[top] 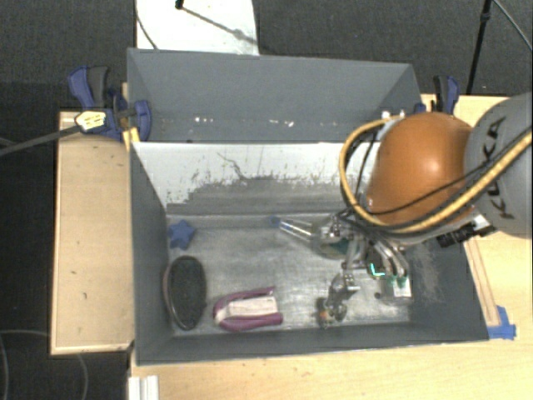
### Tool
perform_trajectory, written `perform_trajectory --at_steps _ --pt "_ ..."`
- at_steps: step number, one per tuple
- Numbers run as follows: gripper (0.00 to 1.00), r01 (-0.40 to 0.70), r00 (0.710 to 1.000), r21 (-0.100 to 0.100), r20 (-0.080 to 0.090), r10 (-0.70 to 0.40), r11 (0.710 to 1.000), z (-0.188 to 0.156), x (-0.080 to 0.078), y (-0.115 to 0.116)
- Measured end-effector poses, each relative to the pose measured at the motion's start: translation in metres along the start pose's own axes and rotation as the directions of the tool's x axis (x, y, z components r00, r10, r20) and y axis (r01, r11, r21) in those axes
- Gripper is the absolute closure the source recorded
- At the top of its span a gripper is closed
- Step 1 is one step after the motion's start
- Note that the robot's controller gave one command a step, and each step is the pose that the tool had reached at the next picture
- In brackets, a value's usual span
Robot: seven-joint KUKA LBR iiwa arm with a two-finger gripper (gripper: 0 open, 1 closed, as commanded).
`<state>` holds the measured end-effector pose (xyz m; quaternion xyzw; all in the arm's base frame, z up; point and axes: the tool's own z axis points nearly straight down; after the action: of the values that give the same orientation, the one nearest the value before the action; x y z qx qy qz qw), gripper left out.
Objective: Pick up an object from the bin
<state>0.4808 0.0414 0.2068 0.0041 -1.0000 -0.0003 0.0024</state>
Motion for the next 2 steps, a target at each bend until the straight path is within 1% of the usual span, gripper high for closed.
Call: perform_trajectory --at_steps 1,2 --pt "0.0 0.339 0.941 0.0 0.003 -0.339 0.941 0.087 -0.001 0.083" --pt "0.0 0.297 0.955 0.001 0.009 -0.297 0.955 0.135 -0.008 0.087"
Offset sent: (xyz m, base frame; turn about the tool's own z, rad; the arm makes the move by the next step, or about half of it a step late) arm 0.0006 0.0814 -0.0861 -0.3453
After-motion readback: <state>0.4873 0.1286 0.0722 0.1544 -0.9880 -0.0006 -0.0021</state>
